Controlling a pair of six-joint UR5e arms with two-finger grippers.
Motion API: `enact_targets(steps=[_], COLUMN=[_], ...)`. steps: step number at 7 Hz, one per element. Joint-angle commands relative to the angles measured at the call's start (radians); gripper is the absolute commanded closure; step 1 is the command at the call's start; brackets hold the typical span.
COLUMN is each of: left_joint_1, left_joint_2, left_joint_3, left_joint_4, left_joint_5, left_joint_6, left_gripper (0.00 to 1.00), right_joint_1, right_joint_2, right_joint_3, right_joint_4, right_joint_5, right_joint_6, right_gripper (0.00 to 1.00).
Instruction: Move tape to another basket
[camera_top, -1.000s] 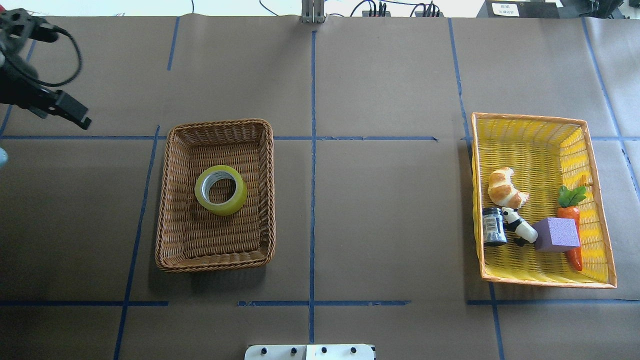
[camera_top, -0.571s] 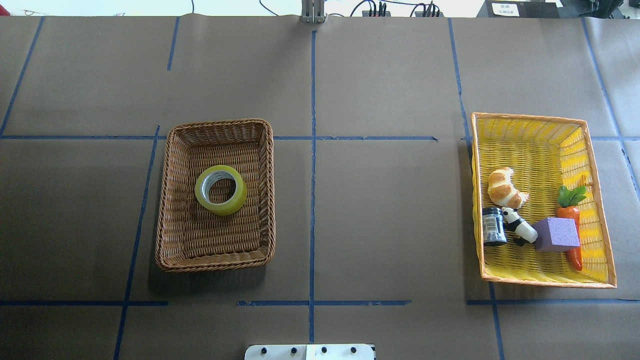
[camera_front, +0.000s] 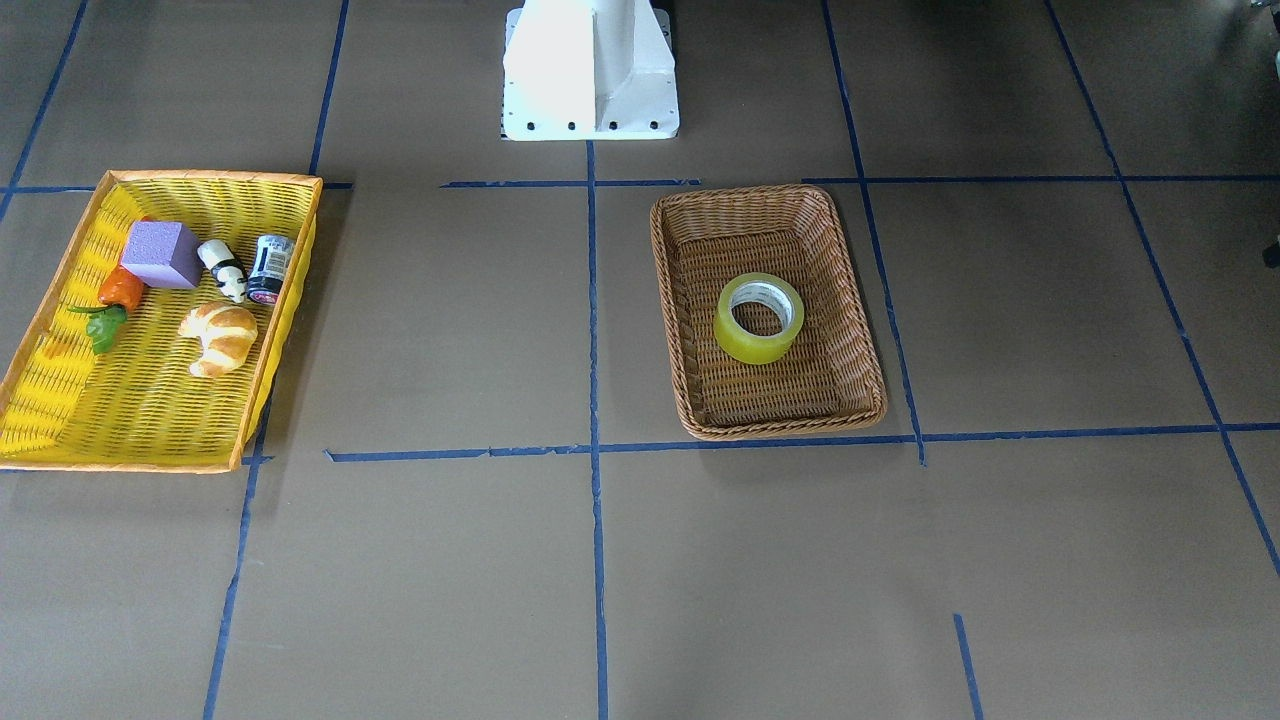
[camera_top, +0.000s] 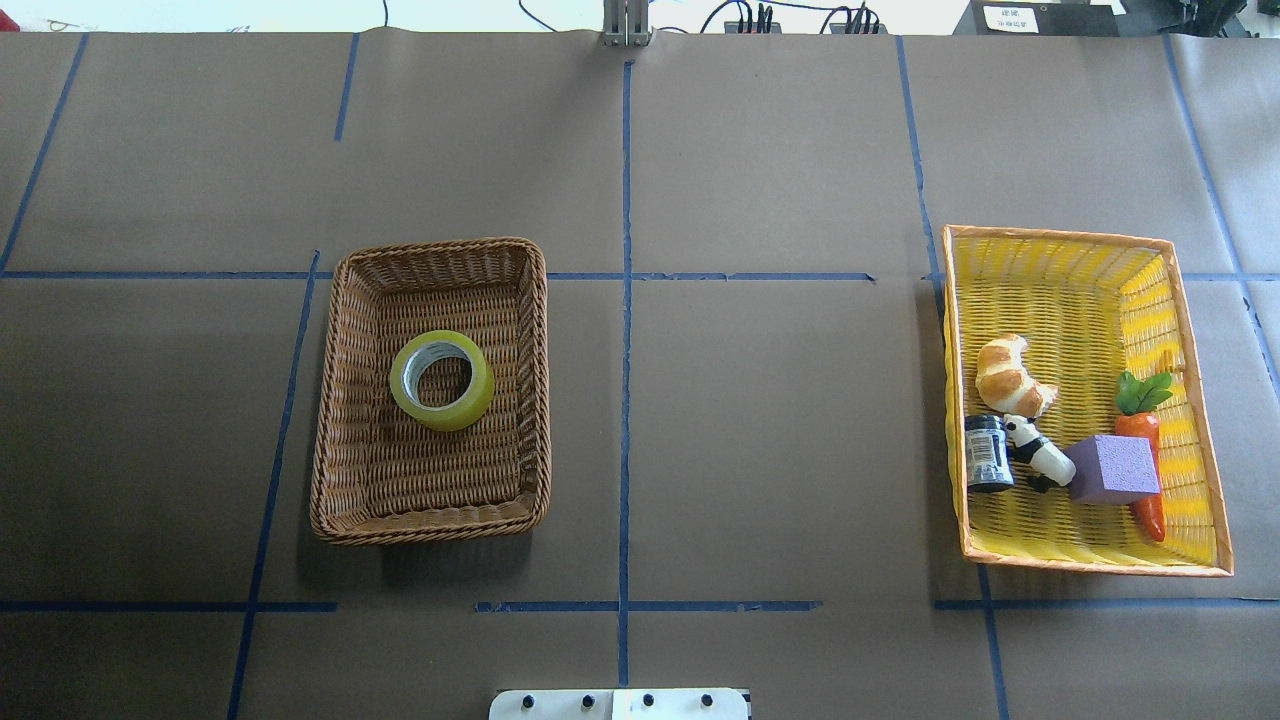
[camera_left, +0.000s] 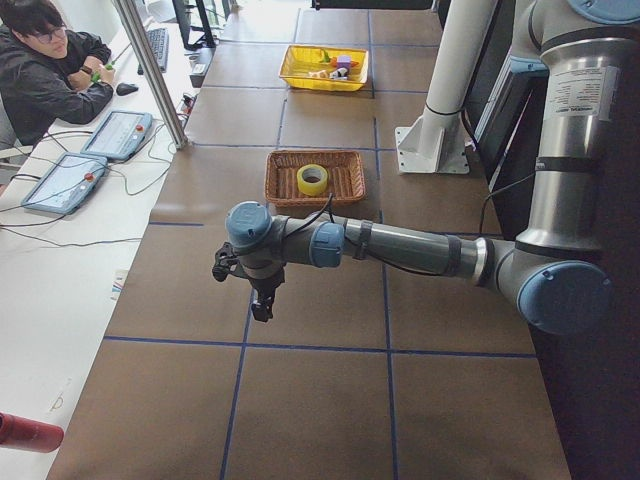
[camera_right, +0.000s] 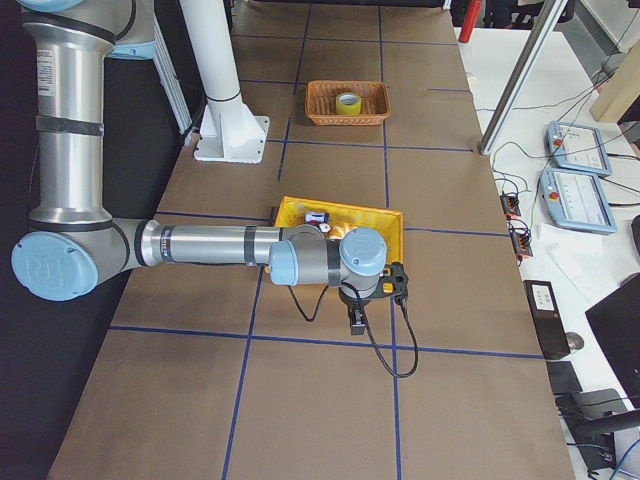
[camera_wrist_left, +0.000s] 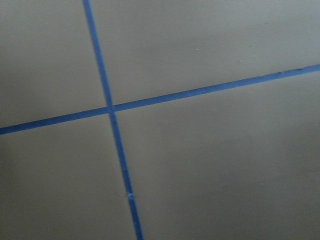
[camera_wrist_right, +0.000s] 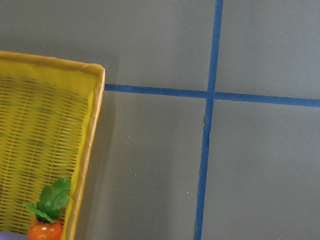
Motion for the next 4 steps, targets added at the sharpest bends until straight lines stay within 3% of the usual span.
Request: enact_targets(steps=[1,4], left_joint_1=[-0.023,-0.097], left_joint_2=[0.001,0.005], left_joint_3=[0.06,0.078], left_joint_4=[0.002,0.006], left_joint_5=[0.002,0.008], left_joint_6=[0.007,0.065], left_gripper=[0.0,0.0], right_joint_1=[0.001,0.001], right_joint_2=[0.006,-0.003], right_joint_3=[-0.005,0.006], right_joint_4=[0.022,0.022], right_joint_5=[-0.005,-0.005], right_joint_6=[0.034,0.042], right_gripper=[0.0,0.0])
